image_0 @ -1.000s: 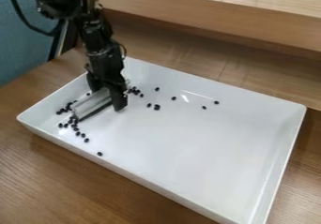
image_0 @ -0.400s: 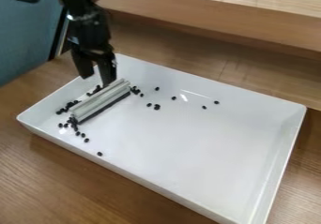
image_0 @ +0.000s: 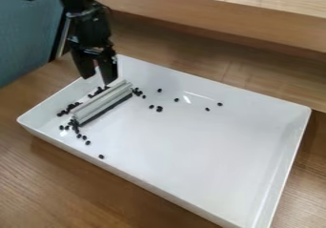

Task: Sweep into pile

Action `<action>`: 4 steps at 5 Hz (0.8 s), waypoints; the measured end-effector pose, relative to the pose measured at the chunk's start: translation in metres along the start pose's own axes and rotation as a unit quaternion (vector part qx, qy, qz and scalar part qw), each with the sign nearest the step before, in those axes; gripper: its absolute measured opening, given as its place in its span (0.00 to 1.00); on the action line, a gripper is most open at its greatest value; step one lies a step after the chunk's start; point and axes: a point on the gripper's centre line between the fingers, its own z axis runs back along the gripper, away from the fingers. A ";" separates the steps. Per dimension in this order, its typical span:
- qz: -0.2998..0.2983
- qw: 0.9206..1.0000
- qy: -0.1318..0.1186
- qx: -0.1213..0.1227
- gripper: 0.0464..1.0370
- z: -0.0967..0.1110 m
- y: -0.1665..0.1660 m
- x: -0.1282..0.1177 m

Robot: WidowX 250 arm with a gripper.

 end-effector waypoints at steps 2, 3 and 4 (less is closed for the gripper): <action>-0.110 0.994 0.030 0.004 0.96 -0.017 -0.089 0.032; -0.147 0.988 0.044 0.006 0.96 -0.022 -0.125 0.037; -0.170 0.985 0.024 0.014 0.96 -0.003 -0.148 0.042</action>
